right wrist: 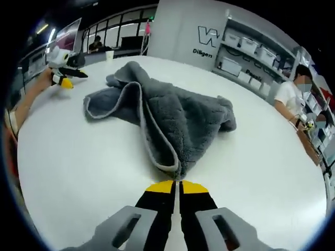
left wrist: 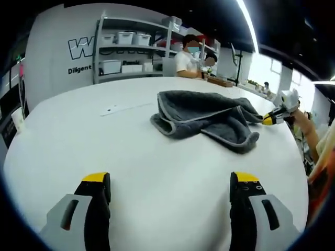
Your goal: Open the folded towel by lifting each exposed corner and separating the folded layers until the towel lies flat within the target outline without major curled edges
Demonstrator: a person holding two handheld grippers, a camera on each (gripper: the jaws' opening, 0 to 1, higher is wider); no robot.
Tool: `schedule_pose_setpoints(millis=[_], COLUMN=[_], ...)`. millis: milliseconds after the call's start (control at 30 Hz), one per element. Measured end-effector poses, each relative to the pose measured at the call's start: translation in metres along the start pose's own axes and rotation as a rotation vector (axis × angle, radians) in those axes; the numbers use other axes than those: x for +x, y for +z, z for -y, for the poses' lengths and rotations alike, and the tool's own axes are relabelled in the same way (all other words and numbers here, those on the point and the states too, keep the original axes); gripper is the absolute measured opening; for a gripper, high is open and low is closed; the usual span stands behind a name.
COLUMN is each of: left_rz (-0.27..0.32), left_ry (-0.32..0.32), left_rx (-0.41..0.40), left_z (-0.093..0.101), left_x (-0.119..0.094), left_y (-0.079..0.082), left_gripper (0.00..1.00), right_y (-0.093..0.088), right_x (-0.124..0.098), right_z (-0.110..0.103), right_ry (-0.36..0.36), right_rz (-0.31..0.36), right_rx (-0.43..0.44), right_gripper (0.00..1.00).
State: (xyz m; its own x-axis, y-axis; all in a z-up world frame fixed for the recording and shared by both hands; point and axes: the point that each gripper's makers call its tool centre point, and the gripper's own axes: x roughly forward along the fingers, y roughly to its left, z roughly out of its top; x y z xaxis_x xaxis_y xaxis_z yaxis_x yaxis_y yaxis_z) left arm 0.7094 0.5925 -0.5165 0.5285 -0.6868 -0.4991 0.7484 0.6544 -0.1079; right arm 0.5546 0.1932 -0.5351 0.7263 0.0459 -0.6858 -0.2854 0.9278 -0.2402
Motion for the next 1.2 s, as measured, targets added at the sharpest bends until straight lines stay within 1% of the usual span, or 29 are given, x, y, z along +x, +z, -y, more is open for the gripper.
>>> schedule_pose_setpoints(millis=[67,100,200,267,300,333,433,600,700,867,933,1000,1067,1200], left_rz=[-0.002,-0.004,-0.006,-0.005,-0.004,-0.003,0.000,0.001,-0.003,-0.007,-0.007,-0.025,-0.029,-0.024], left_ry=[0.000,0.000,-0.001,-0.002,-0.002,-0.002,-0.002,-0.007,-0.008,-0.012,-0.012,-0.019,-0.009,-0.005], left_rx=[0.000,0.000,0.000,0.001,0.001,0.001,0.002,0.003,-0.002,-0.015,-0.016,-0.014,-0.019,-0.018], left_z=[0.000,0.001,0.001,0.001,0.001,0.001,0.002,0.004,0.004,0.005,0.005,0.005,0.000,-0.001], left_x=[0.000,0.000,0.001,0.000,0.000,0.000,-0.001,-0.001,0.001,0.002,0.003,0.006,0.007,0.002], left_y=[-0.001,-0.001,-0.002,-0.001,-0.001,-0.001,0.000,0.000,-0.002,-0.004,-0.004,-0.009,-0.005,-0.003], left_gripper=[0.92,0.92,0.92,0.92,0.92,0.92,0.92,0.92,0.92,0.92,0.92,0.92,0.92,0.92], right_y=[0.001,0.000,0.005,0.009,0.016,0.020,0.026,0.031,0.034,0.036,0.036,0.033,0.032,0.027], right_x=[-0.003,-0.006,-0.014,-0.017,-0.021,-0.022,-0.027,-0.033,-0.035,-0.037,-0.037,-0.040,-0.041,-0.046], right_z=[0.003,0.004,0.007,0.007,0.007,0.007,0.006,0.001,-0.005,-0.007,-0.007,-0.008,-0.010,-0.012], right_ry=[-0.012,-0.015,-0.033,-0.029,-0.029,-0.024,-0.015,-0.003,0.021,0.012,0.010,0.008,0.014,0.025], right_rz=[0.001,-0.002,0.020,0.035,0.068,0.082,0.097,0.114,0.131,0.148,0.150,0.165,0.171,0.177], right_rx=[0.013,0.026,0.065,0.085,0.128,0.146,0.176,0.213,0.234,0.224,0.224,0.226,0.231,0.242], right_gripper=[0.21,0.26,0.29,0.36,0.43,0.48,0.61,0.83,0.91,0.99,0.99,0.99,0.99,0.99])
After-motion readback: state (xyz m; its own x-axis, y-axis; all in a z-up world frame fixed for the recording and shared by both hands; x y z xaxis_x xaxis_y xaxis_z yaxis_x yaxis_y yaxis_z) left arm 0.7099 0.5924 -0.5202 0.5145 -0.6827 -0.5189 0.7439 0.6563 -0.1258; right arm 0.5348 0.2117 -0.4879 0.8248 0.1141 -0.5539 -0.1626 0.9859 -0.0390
